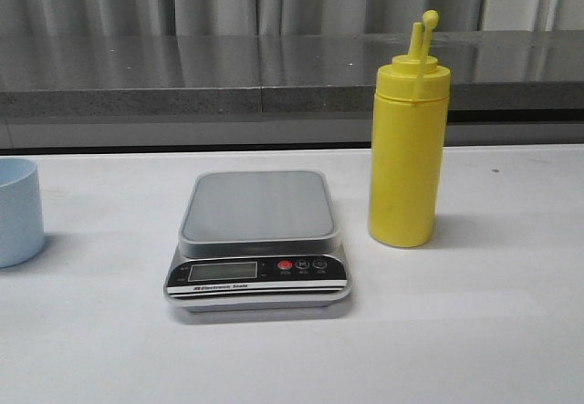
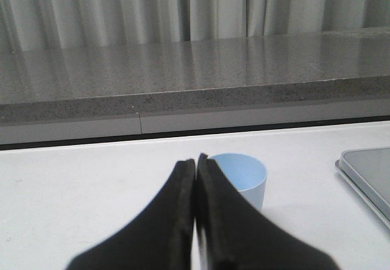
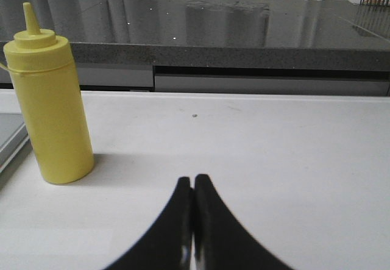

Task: Pour seasoning into cup on scale with both arms
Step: 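Move the left gripper down over the light-blue cup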

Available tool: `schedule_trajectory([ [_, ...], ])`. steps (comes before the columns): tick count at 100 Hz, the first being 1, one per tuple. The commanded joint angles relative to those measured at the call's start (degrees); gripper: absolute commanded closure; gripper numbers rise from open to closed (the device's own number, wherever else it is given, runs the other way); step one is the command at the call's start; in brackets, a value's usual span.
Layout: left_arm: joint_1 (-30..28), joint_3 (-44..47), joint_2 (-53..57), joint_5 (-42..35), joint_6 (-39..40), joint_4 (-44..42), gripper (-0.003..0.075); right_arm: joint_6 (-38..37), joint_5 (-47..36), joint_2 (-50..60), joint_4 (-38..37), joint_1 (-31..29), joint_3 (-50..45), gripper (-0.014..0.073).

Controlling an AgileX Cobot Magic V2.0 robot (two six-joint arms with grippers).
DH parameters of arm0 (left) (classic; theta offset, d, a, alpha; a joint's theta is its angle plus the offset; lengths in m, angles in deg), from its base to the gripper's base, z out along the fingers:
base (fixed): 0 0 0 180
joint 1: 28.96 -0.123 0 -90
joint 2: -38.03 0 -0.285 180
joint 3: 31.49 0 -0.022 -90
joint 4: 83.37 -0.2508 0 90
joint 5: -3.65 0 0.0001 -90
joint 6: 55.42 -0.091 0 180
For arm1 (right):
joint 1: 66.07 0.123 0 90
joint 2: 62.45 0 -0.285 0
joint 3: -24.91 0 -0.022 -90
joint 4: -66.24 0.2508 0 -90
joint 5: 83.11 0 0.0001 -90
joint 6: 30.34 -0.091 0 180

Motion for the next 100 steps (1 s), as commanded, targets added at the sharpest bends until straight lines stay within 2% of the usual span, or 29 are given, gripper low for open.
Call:
schedule_trajectory([
  [1, -0.1, 2.4, 1.6, -5.0, 0.5, 0.0, 0.074, 0.6, -4.5, 1.1, -0.7, -0.4, 1.2, 0.0662],
  [35, -0.1, 2.1, 1.6, -5.2, 0.5, 0.0, 0.074, 0.6, -4.5, 1.1, -0.7, -0.4, 1.2, 0.0662],
  [48, -0.1, -0.3, 1.3, -4.6, 0.5, 1.4, 0.074, 0.6, -4.5, 1.1, -0.7, -0.4, 1.2, 0.0662],
  [56, -0.1, -3.3, -0.3, -1.5, 0.5, 2.3, 0.074, 0.6, -4.5, 1.1, -0.7, -0.4, 1.2, 0.0662],
  [75, -0.1, -11.7, -10.1, 5.8, 0.5, 2.3, 0.074, 0.6, -4.5, 1.1, -0.7, -0.4, 1.2, 0.0662],
  [100, -0.1, -23.8, -28.7, 7.1, 0.5, 2.3, 0.074, 0.6, -4.5, 1.1, -0.7, -0.4, 1.2, 0.0662],
])
